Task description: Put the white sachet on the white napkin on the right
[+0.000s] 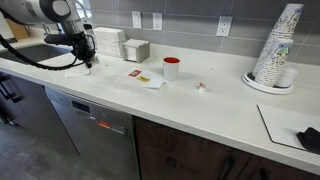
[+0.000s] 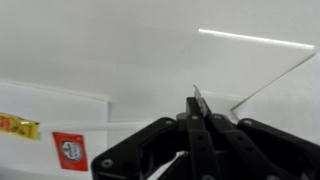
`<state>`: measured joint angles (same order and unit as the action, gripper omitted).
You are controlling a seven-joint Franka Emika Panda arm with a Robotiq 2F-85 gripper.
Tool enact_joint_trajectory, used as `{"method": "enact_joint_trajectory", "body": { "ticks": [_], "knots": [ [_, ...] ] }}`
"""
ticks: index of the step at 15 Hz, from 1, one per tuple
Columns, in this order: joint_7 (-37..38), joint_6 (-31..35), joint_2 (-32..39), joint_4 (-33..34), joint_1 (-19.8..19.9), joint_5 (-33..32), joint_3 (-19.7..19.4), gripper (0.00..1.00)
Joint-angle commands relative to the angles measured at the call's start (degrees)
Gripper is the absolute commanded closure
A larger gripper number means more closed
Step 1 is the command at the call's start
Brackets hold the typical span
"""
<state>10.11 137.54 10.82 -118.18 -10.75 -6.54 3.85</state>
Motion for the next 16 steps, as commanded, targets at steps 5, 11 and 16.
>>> {"method": "enact_joint_trajectory", "body": {
  "ticks": [5, 11, 16],
  "knots": [
    [16.55, -1.95, -8.69, -1.05, 5.3, -19.84, -5.52, 0.97],
    [17.79, -1.09, -8.57, -0.24, 7.18, -21.83, -5.2, 0.97],
    [15.91, -3.43, -6.19, 2.54, 6.95, -24.8, -5.0, 0.99]
  ]
}}
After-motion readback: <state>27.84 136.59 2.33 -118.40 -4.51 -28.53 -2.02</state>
